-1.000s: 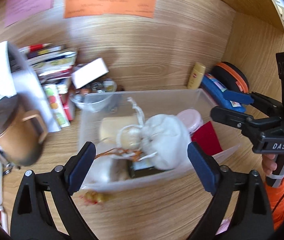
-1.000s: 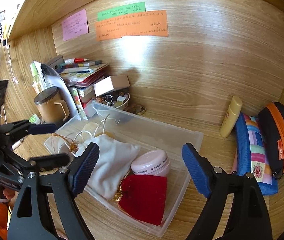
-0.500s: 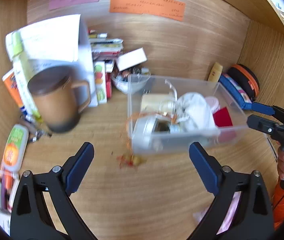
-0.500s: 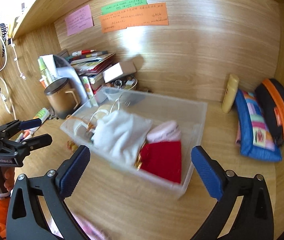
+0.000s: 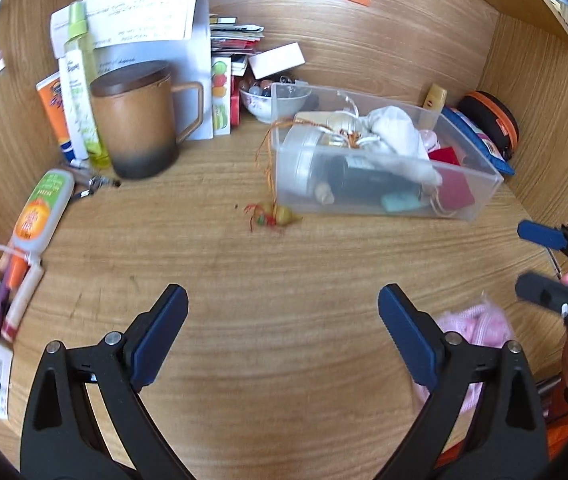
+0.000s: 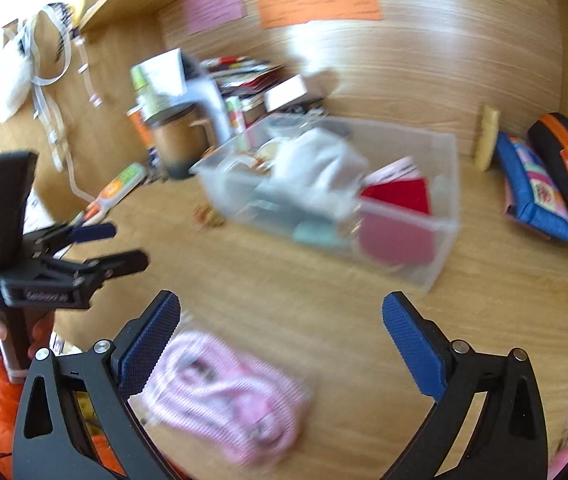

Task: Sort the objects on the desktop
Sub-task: 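Move both open tools toward the bagged pink rope, then grasp the bagged pink rope with the right tool while the left tool grasps the gourd charm, then carry the pink rope with the right tool while the left tool carries the gourd charm over the bin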

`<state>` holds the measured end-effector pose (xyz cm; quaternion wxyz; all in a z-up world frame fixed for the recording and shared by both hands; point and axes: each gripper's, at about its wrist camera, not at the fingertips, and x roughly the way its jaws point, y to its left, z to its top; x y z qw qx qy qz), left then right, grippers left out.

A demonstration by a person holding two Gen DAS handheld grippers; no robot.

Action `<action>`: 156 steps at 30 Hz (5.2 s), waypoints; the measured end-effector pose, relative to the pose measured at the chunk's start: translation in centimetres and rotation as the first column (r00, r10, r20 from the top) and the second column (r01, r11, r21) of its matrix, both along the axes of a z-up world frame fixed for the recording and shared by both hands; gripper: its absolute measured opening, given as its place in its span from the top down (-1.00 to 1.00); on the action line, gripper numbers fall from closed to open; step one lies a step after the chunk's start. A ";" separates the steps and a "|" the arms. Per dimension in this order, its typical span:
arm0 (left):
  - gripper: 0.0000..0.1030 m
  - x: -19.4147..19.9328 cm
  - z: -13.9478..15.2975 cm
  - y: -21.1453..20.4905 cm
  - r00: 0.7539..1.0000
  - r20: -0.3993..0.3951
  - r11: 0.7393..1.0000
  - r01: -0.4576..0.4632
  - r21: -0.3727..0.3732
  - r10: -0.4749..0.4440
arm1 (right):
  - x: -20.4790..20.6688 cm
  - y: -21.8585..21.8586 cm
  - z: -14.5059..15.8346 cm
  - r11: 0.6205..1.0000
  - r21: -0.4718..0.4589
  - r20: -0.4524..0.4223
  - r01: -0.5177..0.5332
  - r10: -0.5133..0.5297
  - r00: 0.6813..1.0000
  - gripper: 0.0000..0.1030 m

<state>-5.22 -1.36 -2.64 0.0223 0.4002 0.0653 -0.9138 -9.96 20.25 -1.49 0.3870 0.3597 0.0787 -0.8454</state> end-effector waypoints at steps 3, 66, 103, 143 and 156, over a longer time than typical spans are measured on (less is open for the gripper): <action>-0.88 1.1 -0.3 -0.1 1.000 -0.004 1.000 -0.017 0.012 0.017 | 2.1 -0.7 -0.8 0.999 0.016 -0.001 -0.035 0.035 0.999 -0.96; -0.84 -10.5 -3.4 -2.2 0.981 0.162 0.994 0.107 0.015 -0.108 | -4.0 -5.3 -1.8 0.963 0.219 -0.035 -0.158 0.170 0.985 0.48; 0.20 -9.6 -1.7 -1.2 0.994 0.069 0.996 0.086 -0.027 -0.084 | -3.0 -9.3 -1.3 0.918 0.266 -0.083 -0.295 0.326 0.942 0.58; 0.20 -10.1 7.8 2.2 0.966 -0.171 0.980 0.180 -0.085 -0.193 | -6.5 -4.2 9.3 0.994 0.081 -0.231 -0.076 0.093 0.968 0.61; 0.20 -14.3 7.7 3.4 0.969 -0.154 0.978 0.175 -0.116 -0.191 | -11.5 -3.8 8.2 0.999 0.035 -0.184 -0.037 0.043 0.982 0.61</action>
